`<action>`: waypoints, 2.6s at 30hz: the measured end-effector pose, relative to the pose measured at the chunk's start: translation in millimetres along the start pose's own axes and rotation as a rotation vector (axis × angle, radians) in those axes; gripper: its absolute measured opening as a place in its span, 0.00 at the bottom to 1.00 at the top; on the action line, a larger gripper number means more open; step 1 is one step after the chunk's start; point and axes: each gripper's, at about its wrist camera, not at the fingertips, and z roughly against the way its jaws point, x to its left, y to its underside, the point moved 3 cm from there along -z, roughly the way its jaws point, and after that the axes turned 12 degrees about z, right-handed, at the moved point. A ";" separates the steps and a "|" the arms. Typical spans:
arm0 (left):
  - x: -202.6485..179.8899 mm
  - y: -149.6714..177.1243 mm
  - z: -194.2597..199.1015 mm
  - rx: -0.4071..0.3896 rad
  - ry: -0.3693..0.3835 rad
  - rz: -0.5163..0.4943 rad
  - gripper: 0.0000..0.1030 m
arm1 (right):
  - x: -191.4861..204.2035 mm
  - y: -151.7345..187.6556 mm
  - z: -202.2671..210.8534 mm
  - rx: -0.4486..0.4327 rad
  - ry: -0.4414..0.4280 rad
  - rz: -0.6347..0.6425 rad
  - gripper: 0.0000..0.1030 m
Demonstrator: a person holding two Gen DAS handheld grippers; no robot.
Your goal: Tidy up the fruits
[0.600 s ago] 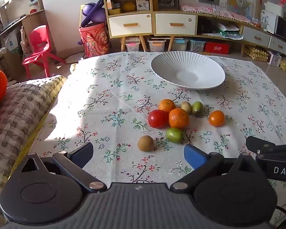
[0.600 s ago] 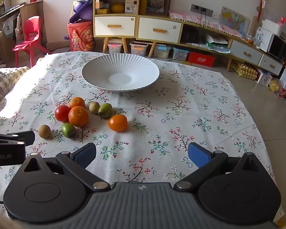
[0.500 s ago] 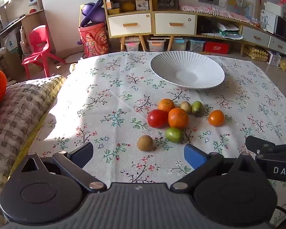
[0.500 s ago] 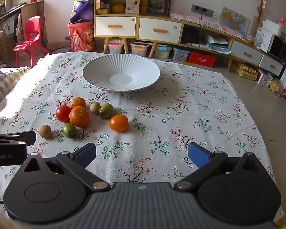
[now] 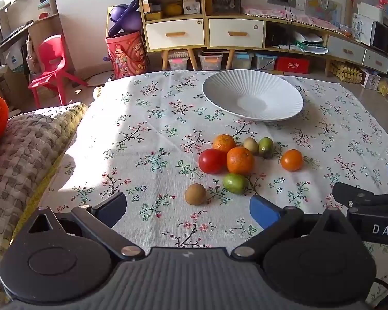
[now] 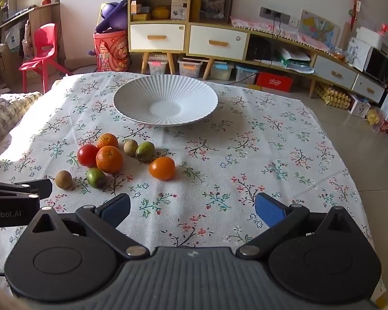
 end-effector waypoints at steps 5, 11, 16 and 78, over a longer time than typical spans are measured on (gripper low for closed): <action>-1.4 -0.1 1.8 0.000 0.000 0.000 0.89 | 1.5 -2.0 0.7 -0.004 -0.008 0.001 1.00; -4.5 -0.9 2.6 -0.002 0.000 -0.005 0.89 | 0.7 -2.5 2.5 -0.013 -0.012 -0.003 1.00; -4.5 -1.1 3.0 -0.002 0.001 -0.004 0.89 | 1.1 -3.7 2.8 -0.018 -0.014 0.001 1.00; -6.0 -1.5 0.0 -0.006 0.003 -0.004 0.89 | 1.9 -5.5 3.6 -0.027 -0.015 0.002 1.00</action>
